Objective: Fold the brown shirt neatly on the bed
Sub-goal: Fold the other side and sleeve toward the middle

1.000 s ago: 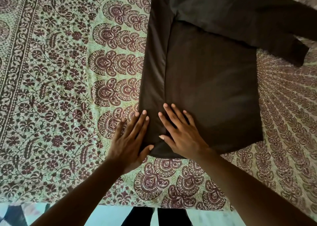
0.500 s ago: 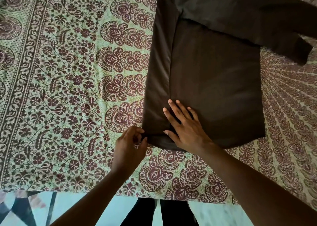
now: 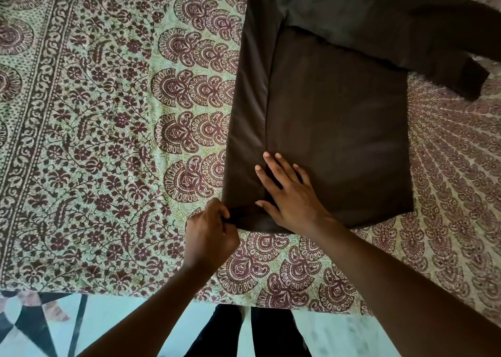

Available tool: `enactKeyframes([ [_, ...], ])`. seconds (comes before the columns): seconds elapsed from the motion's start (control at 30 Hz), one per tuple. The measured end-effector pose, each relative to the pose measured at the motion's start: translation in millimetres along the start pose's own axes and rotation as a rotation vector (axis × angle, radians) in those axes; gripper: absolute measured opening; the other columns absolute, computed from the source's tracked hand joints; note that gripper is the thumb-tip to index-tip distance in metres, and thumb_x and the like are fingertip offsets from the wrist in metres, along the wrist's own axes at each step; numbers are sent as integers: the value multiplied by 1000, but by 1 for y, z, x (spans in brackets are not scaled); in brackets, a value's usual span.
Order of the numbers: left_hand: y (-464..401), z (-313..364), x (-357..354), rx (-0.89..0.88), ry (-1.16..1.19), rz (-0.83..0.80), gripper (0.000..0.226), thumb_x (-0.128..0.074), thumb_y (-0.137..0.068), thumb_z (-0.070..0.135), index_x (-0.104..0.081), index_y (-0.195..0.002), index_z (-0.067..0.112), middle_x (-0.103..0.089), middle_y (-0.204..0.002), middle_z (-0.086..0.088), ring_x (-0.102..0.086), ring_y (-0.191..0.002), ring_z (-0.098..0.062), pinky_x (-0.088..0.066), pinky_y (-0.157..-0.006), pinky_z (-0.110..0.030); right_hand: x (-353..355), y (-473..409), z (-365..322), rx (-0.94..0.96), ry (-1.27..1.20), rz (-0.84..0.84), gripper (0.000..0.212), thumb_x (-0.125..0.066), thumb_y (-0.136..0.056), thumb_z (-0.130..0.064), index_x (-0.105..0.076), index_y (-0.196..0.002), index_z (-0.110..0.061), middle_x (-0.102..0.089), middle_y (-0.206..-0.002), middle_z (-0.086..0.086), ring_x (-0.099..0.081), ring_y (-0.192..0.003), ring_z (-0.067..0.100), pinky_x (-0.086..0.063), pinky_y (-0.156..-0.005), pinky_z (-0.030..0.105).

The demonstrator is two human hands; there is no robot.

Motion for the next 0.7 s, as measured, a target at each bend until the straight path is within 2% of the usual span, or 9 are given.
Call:
enactKeyframes([
  [0.03, -1, 2, 5, -75, -18, -12, 6, -62, -74, 14, -56, -76, 13, -38, -50, 15, -35, -39, 2, -28, -44, -15, 1, 0, 0, 1, -9, 1, 70, -41, -100, -60, -32, -159, -23, -11, -173, 7, -14, -159, 28, -29, -119, 57],
  [0.13, -25, 3, 19, -209, -82, 67, 21, -53, -85, 29, -60, -80, 10, -50, -64, 10, -44, -51, 0, -37, -49, -17, 11, -4, 2, 4, -47, 98, 58, -44, -101, -60, -53, -145, -24, -23, -170, 7, -25, -155, 30, -32, -111, 55],
  [0.17, -40, 2, 20, -216, -121, 102, 25, -51, -90, 28, -63, -88, 7, -59, -77, 2, -52, -61, -9, -44, -54, -24, 17, -9, 3, -3, -56, 160, 53, -44, -103, -58, -57, -140, -23, -27, -169, 6, -29, -153, 30, -32, -108, 52],
  [0.23, -71, 1, 17, -199, -268, 90, 33, -47, -99, 29, -63, -115, 5, -64, -115, -11, -60, -98, -25, -52, -81, -42, 28, -26, 6, -34, -79, 264, 49, -45, -104, -51, -58, -139, -19, -34, -166, 6, -35, -148, 30, -34, -104, 48],
  [0.3, -94, 2, 5, -226, -409, -8, 45, -44, -104, 34, -51, -142, 11, -47, -153, -10, -48, -136, -30, -40, -106, -49, 31, -42, 8, -83, -73, 281, 52, -45, -104, -48, -53, -144, -15, -33, -166, 5, -35, -148, 29, -35, -103, 48],
  [0.37, -102, 1, -10, -285, -535, -123, 58, -39, -105, 41, -36, -157, 14, -25, -170, -5, -28, -154, -28, -29, -117, -51, 25, -52, 5, -119, -34, 218, 60, -42, -103, -51, -44, -152, -15, -28, -169, 3, -32, -151, 28, -34, -105, 49],
  [0.43, -94, -8, -23, -303, -646, -226, 66, -29, -106, 48, -25, -162, 13, -11, -173, -4, -16, -159, -25, -25, -122, -52, 12, -48, -1, -127, 6, 147, 65, -39, -104, -54, -34, -158, -18, -21, -172, 1, -26, -154, 28, -32, -110, 53],
  [0.53, -62, -26, -33, -295, -670, -254, 69, -21, -107, 50, -13, -165, 14, -4, -174, -4, -8, -160, -23, -19, -125, -53, -3, -29, -8, -127, 12, 118, 66, -35, -106, -54, -27, -162, -21, -15, -173, 2, -20, -158, 28, -26, -117, 56],
  [0.7, -15, -35, -33, -290, -679, -258, 70, -24, -106, 51, -15, -164, 13, -4, -174, -3, -16, -159, -24, -13, -127, -53, -15, 9, -18, -57, -9, 97, 69, -36, -104, -56, -24, -163, -22, -7, -174, 4, -15, -159, 28, -25, -119, 57],
])
Point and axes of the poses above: each hand's wrist, its own y-axis away from the middle knuckle, its own x-axis out of the back of the hand, z = x × y, the point moved 5 cm from there along -y, towards the middle knuckle
